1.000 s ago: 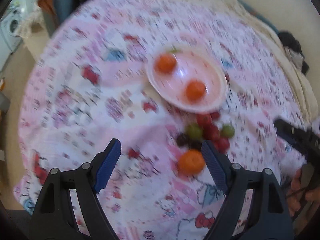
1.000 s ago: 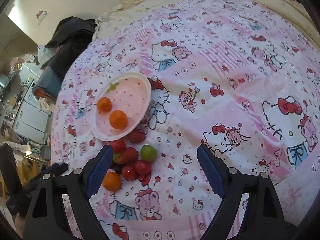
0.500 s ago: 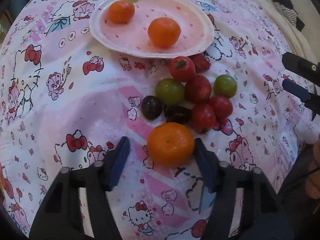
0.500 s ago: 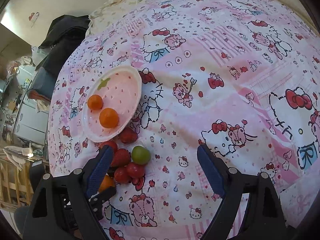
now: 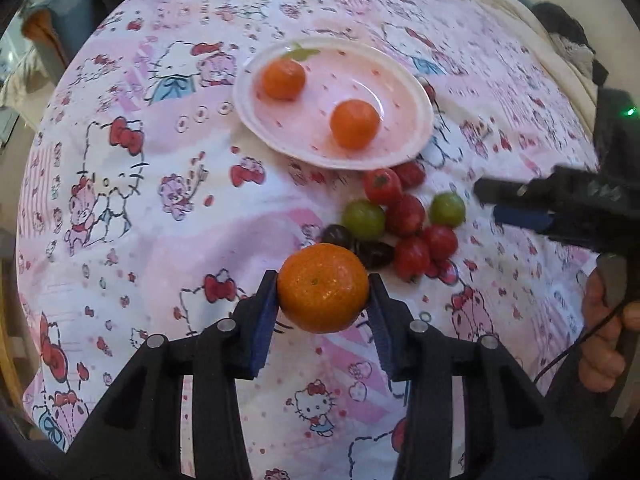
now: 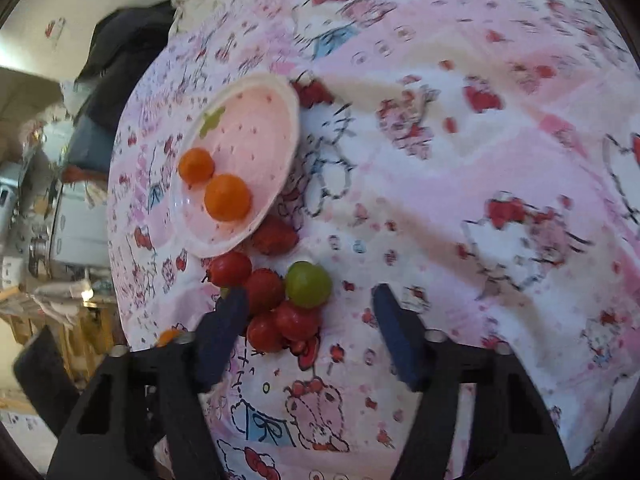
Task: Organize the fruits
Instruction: 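Grasp another mandarin with the left tool while the right tool grasps a green lime, then carry both fruits over the plate while the left tool releases its mandarin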
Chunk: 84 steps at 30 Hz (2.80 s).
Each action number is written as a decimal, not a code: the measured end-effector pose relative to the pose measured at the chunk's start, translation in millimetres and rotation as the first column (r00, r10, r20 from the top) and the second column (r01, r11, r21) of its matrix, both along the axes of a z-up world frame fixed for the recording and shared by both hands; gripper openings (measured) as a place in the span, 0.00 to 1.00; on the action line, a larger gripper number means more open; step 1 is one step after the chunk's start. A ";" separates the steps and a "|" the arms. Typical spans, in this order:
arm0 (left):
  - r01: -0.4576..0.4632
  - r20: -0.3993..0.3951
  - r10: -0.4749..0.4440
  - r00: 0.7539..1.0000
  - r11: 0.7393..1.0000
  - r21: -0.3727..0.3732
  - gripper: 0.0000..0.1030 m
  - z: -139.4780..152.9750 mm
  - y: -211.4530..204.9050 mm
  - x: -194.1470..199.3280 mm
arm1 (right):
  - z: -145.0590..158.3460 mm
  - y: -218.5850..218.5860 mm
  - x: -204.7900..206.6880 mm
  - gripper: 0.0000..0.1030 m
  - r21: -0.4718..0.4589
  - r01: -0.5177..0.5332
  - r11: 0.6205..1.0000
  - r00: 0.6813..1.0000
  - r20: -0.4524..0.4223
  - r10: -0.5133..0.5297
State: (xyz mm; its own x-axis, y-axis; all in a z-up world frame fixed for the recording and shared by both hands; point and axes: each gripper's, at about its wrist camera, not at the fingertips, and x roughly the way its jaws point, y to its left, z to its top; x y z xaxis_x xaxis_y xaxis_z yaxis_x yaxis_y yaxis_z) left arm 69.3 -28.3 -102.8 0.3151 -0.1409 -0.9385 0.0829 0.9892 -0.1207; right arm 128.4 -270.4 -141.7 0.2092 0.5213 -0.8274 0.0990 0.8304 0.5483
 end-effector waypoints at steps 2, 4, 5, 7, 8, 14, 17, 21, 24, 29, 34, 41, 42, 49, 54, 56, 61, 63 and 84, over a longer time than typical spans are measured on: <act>-0.021 0.001 0.021 1.000 1.000 0.001 0.38 1.7 6.5 2.5 | -4.6 8.7 4.4 0.53 -0.016 -0.015 1.000 1.000 -0.015 0.015; -0.034 0.006 0.034 0.999 0.999 0.006 0.38 2.8 11.5 3.0 | -11.5 14.3 8.4 0.50 -0.030 -0.014 0.999 0.999 -0.031 0.013; -0.041 0.007 0.041 0.999 0.999 0.006 0.38 3.6 14.1 3.7 | -14.4 15.5 10.1 0.50 -0.048 -0.010 0.999 0.999 -0.035 0.008; -0.050 0.005 0.050 0.999 0.999 0.004 0.38 2.1 12.6 6.1 | -22.2 19.1 13.6 0.48 -0.065 -0.012 0.998 0.999 -0.049 0.009; -0.056 0.003 0.056 0.998 0.998 0.002 0.38 1.8 13.3 7.1 | -24.9 19.6 14.8 0.46 -0.061 -0.013 0.998 0.998 -0.055 0.010; -0.058 -0.002 0.058 0.998 0.998 0.007 0.38 -1.2 8.7 8.5 | -28.3 25.6 18.0 0.39 -0.081 -0.025 0.996 0.998 -0.052 0.021; -0.062 -0.008 0.062 0.998 0.998 0.012 0.38 -4.0 9.1 9.5 | -31.1 25.5 17.9 0.36 -0.085 -0.033 0.996 0.998 -0.064 0.028; -0.076 -0.014 0.076 0.997 0.997 0.013 0.38 -6.8 13.3 10.1 | -33.2 28.9 15.8 0.34 -0.094 -0.054 0.994 0.996 -0.074 0.047; -0.087 -0.017 0.087 0.996 0.996 0.010 0.38 -7.2 15.2 11.4 | -31.8 26.1 15.1 0.29 -0.075 -0.044 0.996 0.997 -0.073 0.038; -0.098 0.013 0.097 0.995 0.995 0.003 0.38 1.4 17.2 11.9 | -17.1 14.9 12.9 0.29 -0.037 -0.006 0.999 0.999 -0.033 0.005; -0.105 0.061 0.104 0.993 0.994 0.015 0.38 14.2 21.1 11.2 | 3.9 1.4 7.0 0.29 0.009 0.046 0.999 0.999 0.004 -0.046; -0.162 0.143 0.159 0.977 0.987 0.009 0.38 38.6 39.7 5.6 | 42.5 -5.7 -1.6 0.29 0.032 0.064 0.997 0.994 0.089 -0.066; -0.167 0.151 0.164 0.975 0.986 0.010 0.38 41.2 41.4 4.7 | 45.9 -6.1 -2.8 0.29 0.040 0.064 0.997 0.993 0.096 -0.068; -0.186 0.197 0.178 0.964 0.982 0.021 0.38 59.6 53.7 5.0 | 68.1 -3.6 -12.1 0.29 0.048 0.050 0.998 0.986 0.154 -0.057; -0.180 0.222 0.170 0.960 0.983 0.022 0.38 79.0 56.7 15.0 | 87.2 -0.7 -9.8 0.29 0.052 0.028 0.998 0.979 0.202 -0.038; -0.173 0.243 0.159 0.957 0.984 0.037 0.38 87.2 55.5 20.9 | 99.2 -0.1 -6.4 0.29 0.047 0.023 0.999 0.971 0.236 -0.034; -0.158 0.279 0.139 0.950 0.986 0.046 0.38 106.4 54.2 44.7 | 119.2 0.0 7.3 0.29 0.045 0.012 0.999 0.949 0.315 -0.025; -0.151 0.291 0.129 0.948 0.987 0.055 0.38 110.4 53.4 54.8 | 123.2 -0.2 17.2 0.29 0.048 0.009 0.999 0.942 0.334 -0.025; -0.024 0.210 -0.006 0.978 0.990 0.142 0.38 39.9 0.0 147.5 | 67.8 18.3 115.9 0.29 -0.035 -0.029 0.999 0.963 0.266 0.037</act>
